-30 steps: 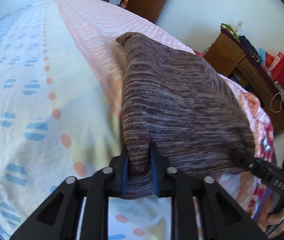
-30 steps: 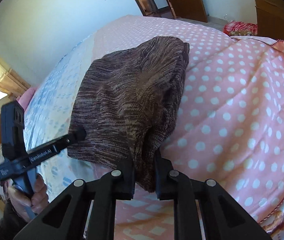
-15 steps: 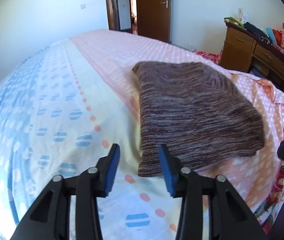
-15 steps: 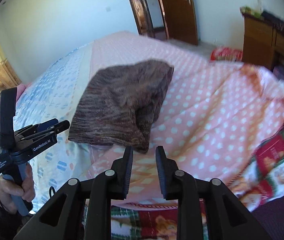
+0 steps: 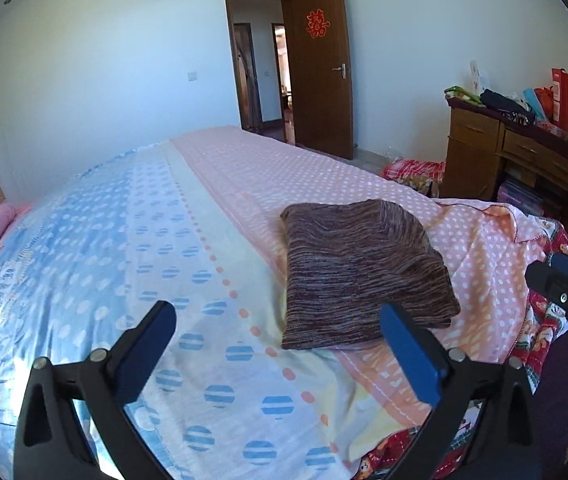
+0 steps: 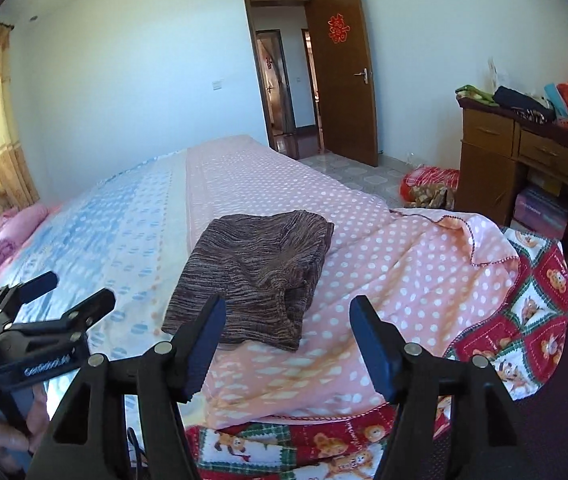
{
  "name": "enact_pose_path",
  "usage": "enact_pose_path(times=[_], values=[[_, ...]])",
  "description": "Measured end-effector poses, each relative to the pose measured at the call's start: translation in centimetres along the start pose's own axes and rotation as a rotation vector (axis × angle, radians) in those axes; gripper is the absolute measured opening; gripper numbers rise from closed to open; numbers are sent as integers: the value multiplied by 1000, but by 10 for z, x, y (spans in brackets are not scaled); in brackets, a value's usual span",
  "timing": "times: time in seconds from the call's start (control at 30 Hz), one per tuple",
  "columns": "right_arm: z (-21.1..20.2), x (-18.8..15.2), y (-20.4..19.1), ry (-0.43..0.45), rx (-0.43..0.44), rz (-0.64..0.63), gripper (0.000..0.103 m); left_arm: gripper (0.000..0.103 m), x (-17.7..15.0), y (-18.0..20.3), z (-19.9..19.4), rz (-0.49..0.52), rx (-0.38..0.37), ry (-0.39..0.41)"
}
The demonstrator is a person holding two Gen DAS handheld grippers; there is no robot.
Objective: Fold small clothes
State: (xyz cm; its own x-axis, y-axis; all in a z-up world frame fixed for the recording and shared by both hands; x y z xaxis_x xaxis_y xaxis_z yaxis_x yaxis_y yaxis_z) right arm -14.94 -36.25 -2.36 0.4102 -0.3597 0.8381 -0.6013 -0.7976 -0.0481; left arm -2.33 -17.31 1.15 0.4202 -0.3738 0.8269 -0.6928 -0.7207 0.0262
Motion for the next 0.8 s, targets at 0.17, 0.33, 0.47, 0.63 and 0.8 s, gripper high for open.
enact_pose_path(times=[0.17,0.33,0.47,0.63,0.8], values=[[-28,9,-5,100,-25,-13,68,103,6,1,-19,-21,6,38],[-58,16,-10,208,-47,-24,77,103,12,4,-34,-32,11,82],[-70,17,-16,248,-52,-50,77,103,14,8,-45,-18,28,115],[-76,14,-20,262,-46,-74,77,103,15,15,-53,0,41,138],[-87,15,-17,304,-68,-87,77,103,16,18,-61,-5,49,145]])
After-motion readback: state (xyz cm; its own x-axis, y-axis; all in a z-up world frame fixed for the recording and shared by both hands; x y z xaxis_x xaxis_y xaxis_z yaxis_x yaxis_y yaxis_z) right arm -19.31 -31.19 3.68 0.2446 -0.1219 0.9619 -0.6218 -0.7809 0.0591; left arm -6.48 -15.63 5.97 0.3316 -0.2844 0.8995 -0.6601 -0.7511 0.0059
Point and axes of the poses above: each gripper's, at about its wrist camera, not at the fingertips, and z roughly the way its jaws point, y to its right, x to its top, the point moved 1 cm from there along z, roughly the way its jaws point, and after that the axes turned 11 degrees about -x, right-handed, at the moved point
